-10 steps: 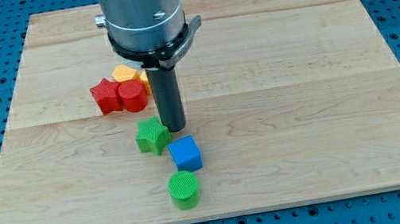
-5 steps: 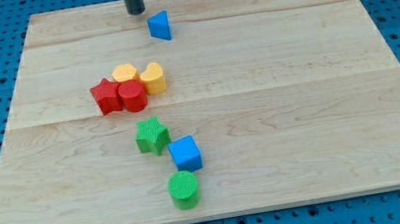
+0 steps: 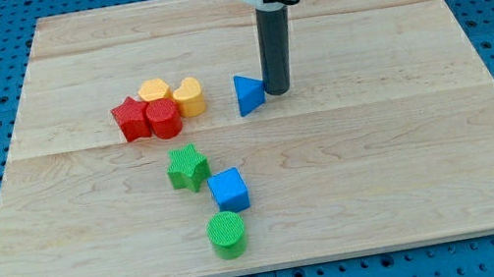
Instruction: Push the blue triangle closer to the blue cube
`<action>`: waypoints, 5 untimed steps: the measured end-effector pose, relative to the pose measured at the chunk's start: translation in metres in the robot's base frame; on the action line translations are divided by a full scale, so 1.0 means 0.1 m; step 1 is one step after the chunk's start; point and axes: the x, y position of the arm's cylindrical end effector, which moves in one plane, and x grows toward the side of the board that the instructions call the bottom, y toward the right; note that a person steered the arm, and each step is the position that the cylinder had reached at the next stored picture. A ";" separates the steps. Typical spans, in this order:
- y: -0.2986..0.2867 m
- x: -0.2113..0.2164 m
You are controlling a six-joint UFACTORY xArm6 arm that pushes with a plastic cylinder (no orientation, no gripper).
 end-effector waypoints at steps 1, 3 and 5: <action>-0.10 -0.51; -0.07 0.40; -0.08 0.43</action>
